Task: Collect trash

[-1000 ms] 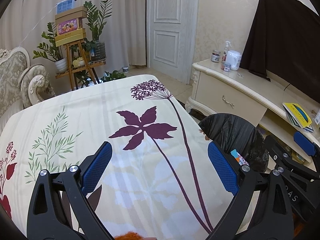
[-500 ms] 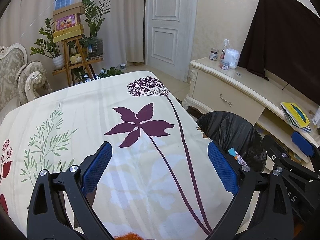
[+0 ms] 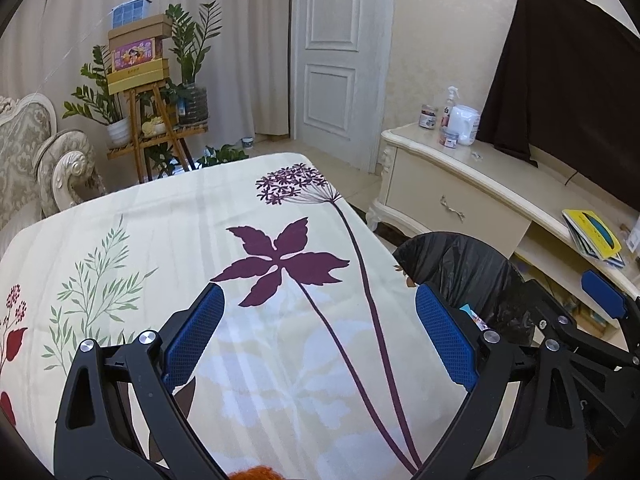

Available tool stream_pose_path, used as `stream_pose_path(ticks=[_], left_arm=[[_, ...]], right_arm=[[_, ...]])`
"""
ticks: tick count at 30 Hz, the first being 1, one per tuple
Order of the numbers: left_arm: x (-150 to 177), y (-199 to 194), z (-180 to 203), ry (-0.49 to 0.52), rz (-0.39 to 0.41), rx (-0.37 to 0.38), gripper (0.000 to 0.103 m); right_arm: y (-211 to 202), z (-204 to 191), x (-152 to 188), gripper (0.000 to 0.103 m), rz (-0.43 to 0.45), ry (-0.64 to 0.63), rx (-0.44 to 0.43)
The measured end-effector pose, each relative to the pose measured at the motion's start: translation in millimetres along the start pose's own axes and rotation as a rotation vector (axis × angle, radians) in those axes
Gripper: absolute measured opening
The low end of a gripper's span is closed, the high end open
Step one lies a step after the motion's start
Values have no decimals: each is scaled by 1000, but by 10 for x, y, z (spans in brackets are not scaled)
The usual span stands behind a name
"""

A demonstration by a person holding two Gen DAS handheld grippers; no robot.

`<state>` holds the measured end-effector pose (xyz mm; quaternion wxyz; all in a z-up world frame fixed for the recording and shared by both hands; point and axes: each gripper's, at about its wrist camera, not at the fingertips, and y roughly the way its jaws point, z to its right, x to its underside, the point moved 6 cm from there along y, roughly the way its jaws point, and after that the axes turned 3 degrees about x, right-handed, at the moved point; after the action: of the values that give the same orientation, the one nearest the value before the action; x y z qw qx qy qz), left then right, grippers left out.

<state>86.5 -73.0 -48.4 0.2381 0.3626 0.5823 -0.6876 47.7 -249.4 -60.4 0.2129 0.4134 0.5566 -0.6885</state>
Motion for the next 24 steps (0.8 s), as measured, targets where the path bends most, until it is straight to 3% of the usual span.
stream_pose_path(ticks=[14,24], left_arm=[[93,65,-527,-73,-50,-86,94],[252,105,-1537,-166,-112,-219,94]], right_arm=[[29,-296,-92,79,-1,-41,-46],[201,-1251,-174,79,-43,-164,-187]])
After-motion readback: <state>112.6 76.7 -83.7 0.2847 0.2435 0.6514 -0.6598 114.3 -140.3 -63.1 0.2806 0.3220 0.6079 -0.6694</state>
